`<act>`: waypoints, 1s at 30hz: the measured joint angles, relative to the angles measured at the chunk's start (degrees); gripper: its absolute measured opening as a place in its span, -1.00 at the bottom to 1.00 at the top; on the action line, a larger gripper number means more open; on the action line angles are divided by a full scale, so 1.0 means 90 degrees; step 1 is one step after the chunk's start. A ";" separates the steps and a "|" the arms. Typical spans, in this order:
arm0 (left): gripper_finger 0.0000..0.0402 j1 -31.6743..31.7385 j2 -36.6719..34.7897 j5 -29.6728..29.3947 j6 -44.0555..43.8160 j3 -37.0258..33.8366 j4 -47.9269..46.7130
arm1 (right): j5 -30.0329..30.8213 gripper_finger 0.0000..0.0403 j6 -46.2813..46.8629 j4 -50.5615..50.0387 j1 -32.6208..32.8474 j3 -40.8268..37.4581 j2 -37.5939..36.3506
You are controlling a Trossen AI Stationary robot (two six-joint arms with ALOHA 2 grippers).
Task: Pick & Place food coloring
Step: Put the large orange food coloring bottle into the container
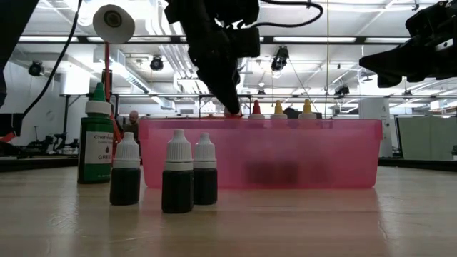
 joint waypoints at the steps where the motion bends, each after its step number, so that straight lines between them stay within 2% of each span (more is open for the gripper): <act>1: -0.52 0.0003 0.0011 0.0000 0.0003 -0.0003 -0.0004 | -0.0002 -0.96 0.0000 0.0000 0.0002 0.0000 0.0000; 14: -0.52 0.0043 0.0011 -0.0014 0.0037 -0.0335 0.0318 | -0.0002 -0.96 0.0000 0.0000 0.0002 0.0000 0.0000; 30: -0.52 0.0049 0.0011 -0.0010 0.0011 -0.0370 0.0491 | -0.0001 -0.96 0.0000 -0.0001 0.0000 0.0000 0.0000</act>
